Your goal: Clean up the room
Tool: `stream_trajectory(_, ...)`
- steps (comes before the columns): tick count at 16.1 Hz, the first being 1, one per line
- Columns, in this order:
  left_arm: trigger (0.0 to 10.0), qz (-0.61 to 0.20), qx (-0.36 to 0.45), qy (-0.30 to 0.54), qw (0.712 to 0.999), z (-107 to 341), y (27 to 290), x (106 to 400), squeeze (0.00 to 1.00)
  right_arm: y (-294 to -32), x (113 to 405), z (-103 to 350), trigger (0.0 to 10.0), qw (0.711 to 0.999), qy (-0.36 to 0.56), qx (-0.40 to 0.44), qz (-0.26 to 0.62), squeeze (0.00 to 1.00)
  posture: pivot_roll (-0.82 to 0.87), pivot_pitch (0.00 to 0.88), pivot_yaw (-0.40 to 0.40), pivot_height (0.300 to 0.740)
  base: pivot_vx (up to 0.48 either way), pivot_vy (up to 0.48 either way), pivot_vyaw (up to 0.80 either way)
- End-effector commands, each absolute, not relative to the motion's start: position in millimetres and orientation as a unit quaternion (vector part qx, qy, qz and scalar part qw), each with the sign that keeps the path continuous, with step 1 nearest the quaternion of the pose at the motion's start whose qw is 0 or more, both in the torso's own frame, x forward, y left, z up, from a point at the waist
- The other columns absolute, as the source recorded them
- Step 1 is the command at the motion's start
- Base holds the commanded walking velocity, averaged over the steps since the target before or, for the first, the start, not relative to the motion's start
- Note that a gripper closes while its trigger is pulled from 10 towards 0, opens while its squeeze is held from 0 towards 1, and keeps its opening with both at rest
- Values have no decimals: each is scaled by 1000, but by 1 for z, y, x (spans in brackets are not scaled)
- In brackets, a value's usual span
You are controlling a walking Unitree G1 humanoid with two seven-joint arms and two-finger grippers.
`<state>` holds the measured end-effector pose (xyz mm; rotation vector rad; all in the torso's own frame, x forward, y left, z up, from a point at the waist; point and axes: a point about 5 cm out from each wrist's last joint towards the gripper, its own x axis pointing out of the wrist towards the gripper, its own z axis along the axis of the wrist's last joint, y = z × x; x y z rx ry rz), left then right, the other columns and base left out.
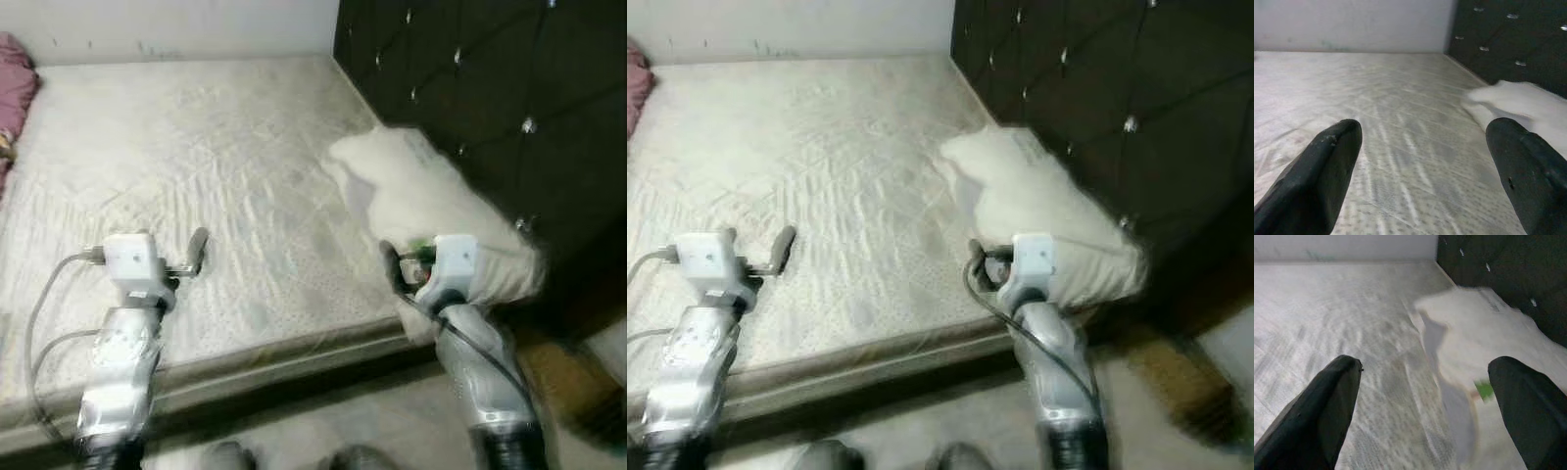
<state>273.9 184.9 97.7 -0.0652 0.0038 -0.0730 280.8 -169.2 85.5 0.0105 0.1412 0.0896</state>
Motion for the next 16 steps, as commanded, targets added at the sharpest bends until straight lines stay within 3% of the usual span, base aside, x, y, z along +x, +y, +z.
stream_trajectory(1, 10000, -28, -23, 1, 999, 100, 192, 274, 0, -167, 282, 90, 10000, 997, 63, 6, 51, 0, 2, 43, -63, 740, 0, 469, 0)
stream_trajectory(3, 10000, -28, -23, 0, 999, 100, 192, 274, 0, -166, 283, 89, 10000, 997, 63, 4, 53, 0, 4, 40, -63, 740, 0, 469, 544)
stream_trajectory(16, 10000, -31, -23, -3, 999, 101, 191, 275, 0, -168, 285, 88, 10000, 997, 68, 11, 44, 0, 8, 36, -63, 740, 0, 469, 0)
